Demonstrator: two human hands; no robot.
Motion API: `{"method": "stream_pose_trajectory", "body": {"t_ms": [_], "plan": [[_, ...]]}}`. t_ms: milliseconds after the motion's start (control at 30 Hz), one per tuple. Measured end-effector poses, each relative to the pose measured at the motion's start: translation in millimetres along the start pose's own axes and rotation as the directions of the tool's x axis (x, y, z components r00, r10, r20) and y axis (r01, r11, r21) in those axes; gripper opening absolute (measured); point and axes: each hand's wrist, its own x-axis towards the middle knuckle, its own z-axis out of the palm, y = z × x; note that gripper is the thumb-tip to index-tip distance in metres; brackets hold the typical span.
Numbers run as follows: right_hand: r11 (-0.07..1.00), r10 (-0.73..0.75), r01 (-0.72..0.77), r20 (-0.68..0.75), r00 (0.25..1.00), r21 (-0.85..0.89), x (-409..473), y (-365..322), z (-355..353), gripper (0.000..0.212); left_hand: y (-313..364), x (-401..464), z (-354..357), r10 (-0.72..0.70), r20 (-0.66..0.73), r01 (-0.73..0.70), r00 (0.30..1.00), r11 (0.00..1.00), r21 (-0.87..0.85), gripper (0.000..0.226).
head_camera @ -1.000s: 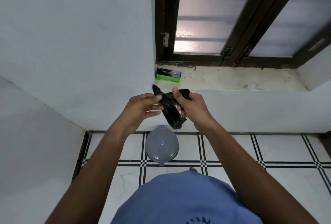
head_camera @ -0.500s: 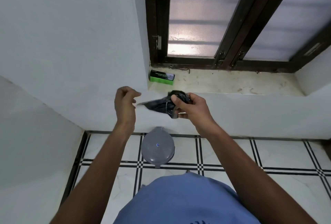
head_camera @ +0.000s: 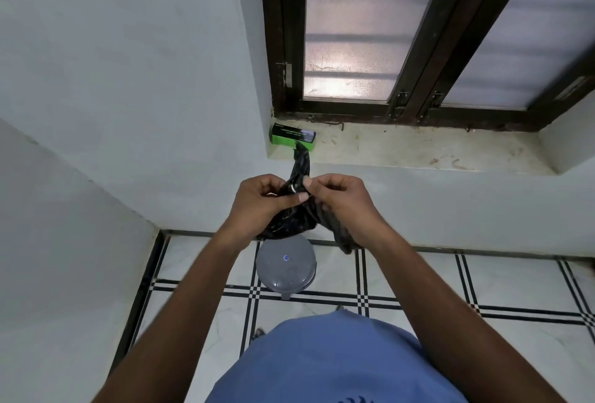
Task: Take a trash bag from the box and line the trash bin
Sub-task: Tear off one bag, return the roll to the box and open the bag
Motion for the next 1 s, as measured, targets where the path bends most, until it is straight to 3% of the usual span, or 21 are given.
{"method": "stream_pose_trajectory", "body": {"t_ms": [100, 200, 333, 467, 600, 767, 833, 867, 933, 1000], "plan": [[0.997, 0.012, -0.014, -0.029, 1.0, -0.072, 1.9, 4.2, -2.4, 0.02, -0.2, -1.7, -3.7, -0.013, 0.018, 0.013, 1.0, 0.999, -0.046, 0.051], [0.997, 0.006, -0.012, -0.078, 0.997, -0.082, 2.7, 6.6, -1.5, 0.025, -0.1, -0.9, -9.1, -0.088, 0.103, 0.105, 0.991, 0.98, -0.171, 0.041], [0.989, -0.024, 0.01, -0.093, 0.995, -0.147, 3.2, 10.7, -0.9, 0.025, -3.6, 2.2, -12.9, -0.156, 0.164, 0.194, 0.974, 0.948, -0.252, 0.047], [0.968, -0.038, 0.0, -0.148, 0.988, -0.25, 5.2, 13.6, -4.0, 0.025, -6.8, 5.9, -16.6, -0.202, 0.082, 0.215, 0.976, 0.829, -0.516, 0.034], [0.95, -0.005, -0.066, -0.225, 0.974, -0.306, 8.8, 20.0, -10.2, 0.028, -14.4, 13.8, -29.0, -0.21, -0.031, 0.123, 0.977, 0.68, -0.723, 0.02], [0.935, 0.157, -0.231, -0.272, 0.949, -0.269, 9.0, 25.2, -15.0, 0.027, -15.3, 20.3, -39.0, -0.241, -0.199, -0.022, 0.95, 0.585, -0.811, 0.021], [0.884, 0.207, -0.291, -0.252, 0.945, -0.366, 4.6, 23.6, -14.1, 0.023, -15.1, 22.4, -43.1, -0.227, -0.217, -0.042, 0.949, 0.594, -0.803, 0.026], [0.846, 0.179, -0.289, -0.271, 0.946, -0.448, 1.6, 22.3, -12.4, 0.026, -14.8, 22.4, -44.1, -0.219, -0.21, -0.031, 0.953, 0.618, -0.786, 0.029], [0.802, -0.013, -0.199, -0.349, 0.937, -0.564, -7.6, 15.4, -5.4, 0.034, -14.4, 21.6, -44.9, -0.195, -0.173, 0.012, 0.965, 0.695, -0.719, 0.032], [0.803, -0.282, 0.027, -0.339, 0.897, -0.596, -16.5, 4.0, 4.3, 0.037, -13.4, 19.0, -42.9, -0.151, -0.096, 0.055, 0.984, 0.767, -0.639, 0.03]]}}
